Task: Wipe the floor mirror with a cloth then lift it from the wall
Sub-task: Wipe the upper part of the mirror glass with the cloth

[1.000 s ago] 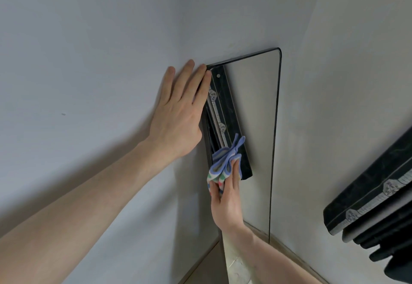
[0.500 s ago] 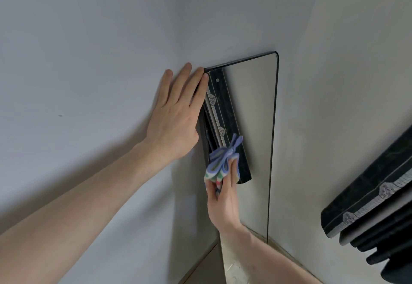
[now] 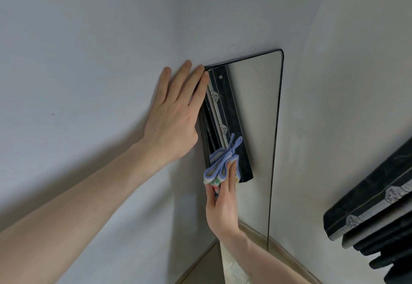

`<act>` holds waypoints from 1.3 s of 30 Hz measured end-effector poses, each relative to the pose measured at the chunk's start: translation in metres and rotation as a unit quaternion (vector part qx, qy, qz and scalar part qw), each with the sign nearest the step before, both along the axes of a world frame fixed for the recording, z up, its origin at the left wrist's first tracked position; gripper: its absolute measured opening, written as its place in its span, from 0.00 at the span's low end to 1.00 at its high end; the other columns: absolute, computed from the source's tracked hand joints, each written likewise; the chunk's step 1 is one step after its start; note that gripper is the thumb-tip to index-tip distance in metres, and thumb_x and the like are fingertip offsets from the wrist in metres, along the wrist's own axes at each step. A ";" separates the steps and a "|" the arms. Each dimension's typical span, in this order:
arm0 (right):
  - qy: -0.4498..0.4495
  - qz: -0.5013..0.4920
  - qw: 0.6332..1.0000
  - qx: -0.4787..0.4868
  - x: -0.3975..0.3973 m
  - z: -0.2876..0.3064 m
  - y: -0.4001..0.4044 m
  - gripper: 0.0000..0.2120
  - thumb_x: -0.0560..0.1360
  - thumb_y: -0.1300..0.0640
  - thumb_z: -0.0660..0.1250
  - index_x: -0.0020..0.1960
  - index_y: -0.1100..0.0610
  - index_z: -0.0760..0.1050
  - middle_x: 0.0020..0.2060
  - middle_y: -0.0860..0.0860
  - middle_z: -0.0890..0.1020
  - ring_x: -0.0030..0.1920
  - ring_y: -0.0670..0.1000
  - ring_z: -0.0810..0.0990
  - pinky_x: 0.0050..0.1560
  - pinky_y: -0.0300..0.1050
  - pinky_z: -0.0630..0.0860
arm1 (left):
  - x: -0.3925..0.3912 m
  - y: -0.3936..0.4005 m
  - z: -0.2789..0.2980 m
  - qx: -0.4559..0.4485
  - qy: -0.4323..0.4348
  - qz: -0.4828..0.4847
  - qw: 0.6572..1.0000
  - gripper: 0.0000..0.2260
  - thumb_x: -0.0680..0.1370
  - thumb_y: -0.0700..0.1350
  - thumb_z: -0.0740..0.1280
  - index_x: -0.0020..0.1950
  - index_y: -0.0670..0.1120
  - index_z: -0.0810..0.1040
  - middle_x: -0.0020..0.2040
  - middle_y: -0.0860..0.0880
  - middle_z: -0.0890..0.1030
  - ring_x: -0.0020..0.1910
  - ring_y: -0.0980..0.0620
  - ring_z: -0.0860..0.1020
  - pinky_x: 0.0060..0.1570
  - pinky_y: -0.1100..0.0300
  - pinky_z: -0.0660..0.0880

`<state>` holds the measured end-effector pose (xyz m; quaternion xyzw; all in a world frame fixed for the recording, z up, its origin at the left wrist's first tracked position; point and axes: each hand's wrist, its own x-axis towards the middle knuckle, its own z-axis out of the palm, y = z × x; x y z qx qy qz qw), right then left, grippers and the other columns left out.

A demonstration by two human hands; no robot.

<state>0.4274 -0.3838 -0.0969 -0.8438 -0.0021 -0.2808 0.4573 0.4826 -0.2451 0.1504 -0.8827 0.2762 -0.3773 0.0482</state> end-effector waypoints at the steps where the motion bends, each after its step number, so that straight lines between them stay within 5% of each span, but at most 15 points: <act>1: 0.024 0.001 1.000 0.012 -0.006 -0.013 -0.002 0.38 0.85 0.54 0.61 0.84 0.47 0.40 0.83 0.39 0.41 0.84 0.52 0.48 0.78 0.59 0.65 | 0.000 0.000 0.000 0.000 -0.003 0.001 1.000 0.39 0.71 0.37 0.58 0.83 0.39 0.54 0.84 0.42 0.56 0.84 0.39 0.50 0.79 0.43 0.35; 6: 0.145 -0.028 0.986 0.073 -0.012 -0.058 -0.023 0.30 0.85 0.47 0.53 0.84 0.49 0.48 0.82 0.34 0.43 0.73 0.60 0.73 0.62 0.52 0.80 | 0.000 0.000 0.000 -0.002 -0.006 -0.003 1.000 0.39 0.70 0.38 0.58 0.83 0.39 0.55 0.83 0.41 0.58 0.83 0.38 0.52 0.79 0.43 0.34; 9: 0.159 -0.043 0.979 0.120 0.010 -0.051 -0.050 0.33 0.82 0.40 0.50 0.84 0.45 0.44 0.81 0.48 0.61 0.71 0.55 0.75 0.67 0.56 0.77 | 0.001 -0.001 -0.001 0.002 -0.013 0.003 1.000 0.39 0.71 0.37 0.60 0.83 0.39 0.55 0.83 0.42 0.58 0.83 0.39 0.52 0.80 0.43 0.35; 12: 0.163 -0.062 0.973 0.153 0.044 -0.033 -0.086 0.31 0.86 0.48 0.54 0.83 0.44 0.44 0.78 0.50 0.66 0.69 0.53 0.76 0.67 0.56 0.78 | 0.002 -0.002 -0.003 -0.001 -0.029 0.010 1.000 0.38 0.72 0.37 0.61 0.83 0.39 0.56 0.83 0.42 0.58 0.83 0.39 0.53 0.80 0.42 0.37; 16: 0.136 -0.083 0.977 0.143 0.095 -0.003 -0.148 0.29 0.86 0.57 0.55 0.83 0.51 0.48 0.72 0.52 0.72 0.58 0.49 0.80 0.51 0.42 0.81 | 0.003 -0.003 -0.003 -0.007 -0.031 0.012 0.999 0.39 0.71 0.36 0.63 0.83 0.39 0.57 0.83 0.42 0.59 0.83 0.39 0.54 0.80 0.42 0.39; 20: 0.155 -0.097 0.972 0.146 0.137 0.015 -0.201 0.30 0.85 0.56 0.57 0.83 0.49 0.49 0.75 0.55 0.70 0.68 0.58 0.77 0.67 0.58 0.77 | 0.002 -0.005 0.000 -0.016 -0.012 0.013 1.000 0.39 0.70 0.38 0.60 0.82 0.40 0.58 0.83 0.43 0.60 0.83 0.40 0.54 0.81 0.43 0.39; 26: 0.142 -0.102 0.975 0.137 0.142 0.018 -0.206 0.30 0.86 0.57 0.55 0.84 0.53 0.46 0.81 0.56 0.61 0.75 0.60 0.69 0.73 0.53 0.69 | -0.006 -0.015 0.001 -0.041 0.010 0.032 0.999 0.36 0.71 0.42 0.50 0.82 0.40 0.60 0.82 0.43 0.63 0.83 0.41 0.56 0.81 0.41 0.41; 30: 0.148 -0.112 0.974 0.134 0.122 0.012 -0.187 0.32 0.85 0.57 0.56 0.84 0.59 0.46 0.82 0.58 0.57 0.80 0.61 0.62 0.79 0.53 0.62 | -0.011 -0.027 -0.004 -0.065 0.014 0.066 0.996 0.36 0.71 0.40 0.54 0.81 0.39 0.61 0.81 0.43 0.64 0.82 0.40 0.57 0.80 0.36 0.45; 33: 0.138 -0.081 0.980 0.117 0.093 0.005 -0.165 0.37 0.81 0.48 0.57 0.84 0.60 0.49 0.80 0.60 0.61 0.77 0.63 0.66 0.76 0.59 0.68 | -0.012 -0.036 -0.007 -0.087 0.007 0.094 0.992 0.37 0.71 0.37 0.61 0.81 0.40 0.61 0.81 0.44 0.64 0.82 0.40 0.58 0.79 0.34 0.46; 39: 0.183 0.023 0.977 0.109 0.039 -0.001 -0.113 0.39 0.83 0.53 0.64 0.85 0.55 0.43 0.84 0.54 0.45 0.82 0.58 0.53 0.81 0.58 0.59 | -0.029 -0.051 -0.026 -0.205 0.018 0.109 0.972 0.34 0.73 0.39 0.63 0.81 0.44 0.63 0.79 0.47 0.67 0.80 0.41 0.61 0.79 0.40 0.54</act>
